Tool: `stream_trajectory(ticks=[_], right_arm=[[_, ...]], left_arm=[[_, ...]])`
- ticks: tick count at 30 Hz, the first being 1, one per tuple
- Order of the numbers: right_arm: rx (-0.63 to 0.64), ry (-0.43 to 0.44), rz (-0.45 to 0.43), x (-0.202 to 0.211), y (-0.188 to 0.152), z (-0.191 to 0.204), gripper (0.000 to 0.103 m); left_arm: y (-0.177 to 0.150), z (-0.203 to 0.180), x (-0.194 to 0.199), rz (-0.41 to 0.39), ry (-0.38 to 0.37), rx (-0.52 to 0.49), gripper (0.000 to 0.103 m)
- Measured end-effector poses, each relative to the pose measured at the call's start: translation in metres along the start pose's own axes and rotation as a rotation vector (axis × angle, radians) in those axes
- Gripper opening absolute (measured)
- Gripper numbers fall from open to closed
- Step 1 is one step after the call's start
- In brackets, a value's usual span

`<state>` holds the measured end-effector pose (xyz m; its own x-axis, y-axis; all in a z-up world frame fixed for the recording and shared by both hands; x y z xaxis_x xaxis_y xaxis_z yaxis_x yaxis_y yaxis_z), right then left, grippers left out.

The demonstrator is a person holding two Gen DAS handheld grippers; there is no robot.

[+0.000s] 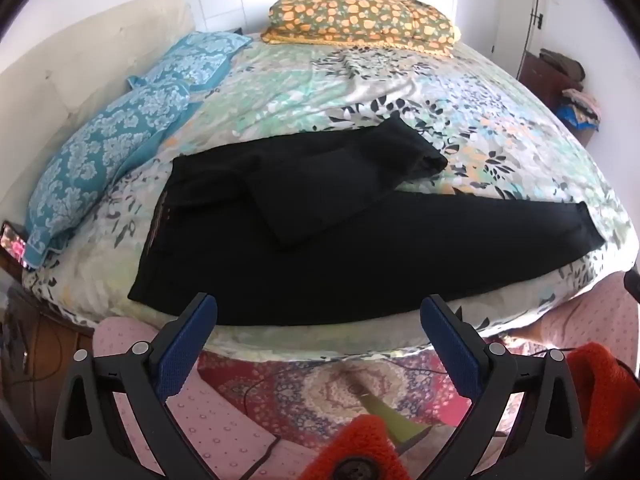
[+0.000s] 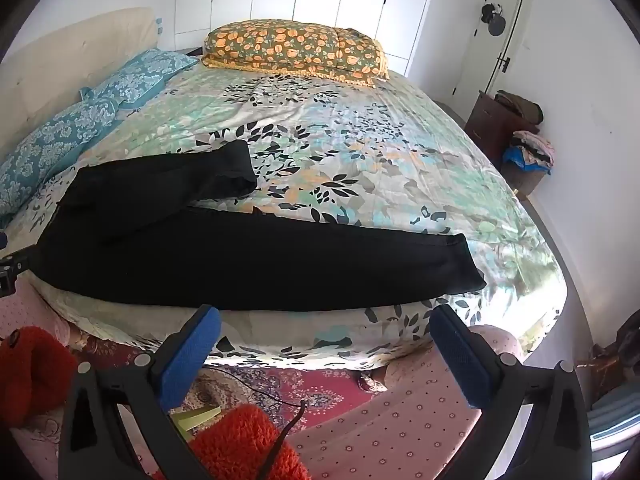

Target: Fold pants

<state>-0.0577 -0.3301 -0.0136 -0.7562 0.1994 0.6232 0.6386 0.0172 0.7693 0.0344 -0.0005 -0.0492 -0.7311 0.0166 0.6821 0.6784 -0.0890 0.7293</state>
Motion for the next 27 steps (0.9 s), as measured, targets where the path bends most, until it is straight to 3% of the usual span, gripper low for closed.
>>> stream_trajectory(ticks=[19, 27], right_arm=[[0.039, 0.041, 0.004, 0.005, -0.006, 0.008, 0.103], [0.025, -0.023, 0.047, 0.003, -0.014, -0.005, 0.103]], left_arm=[[-0.003, -0.020, 0.001, 0.013, -0.039, -0.101, 0.102], [-0.008, -0.043, 0.004, 0.024, -0.114, -0.161, 0.102]])
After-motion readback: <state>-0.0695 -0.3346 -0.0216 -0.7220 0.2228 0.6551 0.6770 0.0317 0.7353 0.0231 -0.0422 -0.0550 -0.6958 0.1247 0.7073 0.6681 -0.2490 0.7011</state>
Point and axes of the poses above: each gripper's, at about its wrist camera, not at the fingertips, and x roughly against the way its jaws point, z to its left, y to its top, the point moved 6 cm from there along -x, roughly the way its jaws point, and after that the axes turned 12 degrees about -z, right-handed, at the moved point
